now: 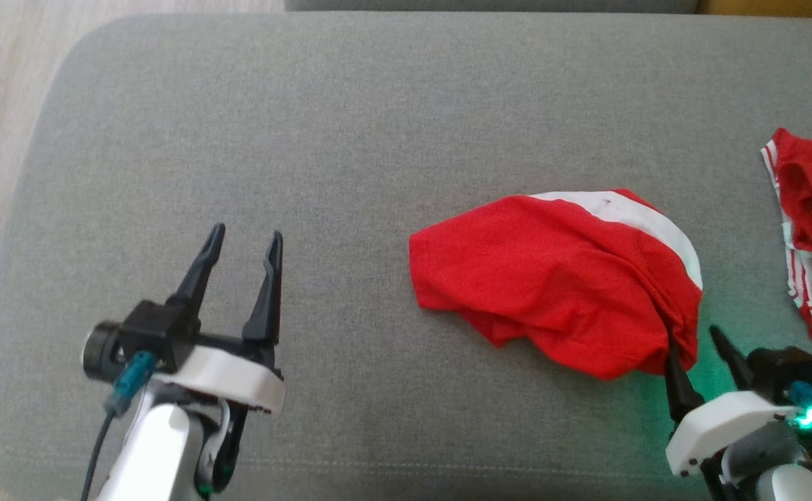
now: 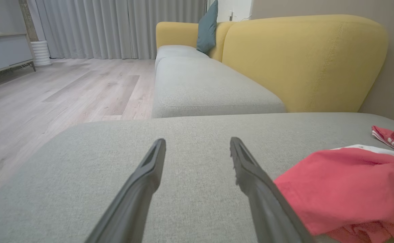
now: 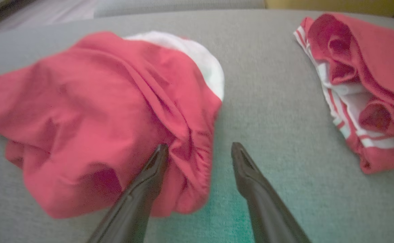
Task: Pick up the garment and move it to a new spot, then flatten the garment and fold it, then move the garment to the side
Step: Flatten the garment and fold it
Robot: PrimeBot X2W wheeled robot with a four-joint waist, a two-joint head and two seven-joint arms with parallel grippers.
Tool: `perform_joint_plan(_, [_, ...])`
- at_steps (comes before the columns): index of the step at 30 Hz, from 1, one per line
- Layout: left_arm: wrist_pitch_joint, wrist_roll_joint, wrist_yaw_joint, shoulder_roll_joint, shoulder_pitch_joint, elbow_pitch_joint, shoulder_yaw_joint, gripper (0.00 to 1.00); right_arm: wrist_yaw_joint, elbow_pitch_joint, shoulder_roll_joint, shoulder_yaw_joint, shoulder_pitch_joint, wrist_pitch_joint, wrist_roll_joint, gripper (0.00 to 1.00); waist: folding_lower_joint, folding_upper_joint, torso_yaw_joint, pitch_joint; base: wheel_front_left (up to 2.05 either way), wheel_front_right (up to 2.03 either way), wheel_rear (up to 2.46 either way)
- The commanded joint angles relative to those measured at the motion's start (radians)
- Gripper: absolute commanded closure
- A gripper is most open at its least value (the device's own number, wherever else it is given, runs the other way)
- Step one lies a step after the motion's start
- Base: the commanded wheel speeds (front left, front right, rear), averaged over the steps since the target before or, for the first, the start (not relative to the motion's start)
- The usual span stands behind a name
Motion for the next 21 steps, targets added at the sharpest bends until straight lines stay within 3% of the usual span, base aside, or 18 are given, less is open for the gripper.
perform_joint_plan(1, [-0.012,0.008,-0.002,0.010,-0.009,-0.023,0.045,0.00,0.004,-0.047,0.000,0.024,-0.004,-0.022,0.009,0.00,0.0000,-0.0001,-0.003,-0.009,0.00,0.00,0.00])
perform_joint_plan(13, [-0.012,0.012,0.019,0.018,0.070,-0.026,0.065,0.00,0.004,-0.319,0.012,0.079,0.010,-0.092,0.025,0.00,0.0000,-0.0001,-0.018,-0.084,0.00,0.00,0.00])
perform_joint_plan(21, [-0.007,0.010,0.034,0.029,0.102,-0.036,0.066,0.00,0.004,-0.381,0.013,0.083,0.033,-0.067,0.045,0.00,0.0000,-0.0001,-0.020,-0.105,0.00,0.00,0.00])
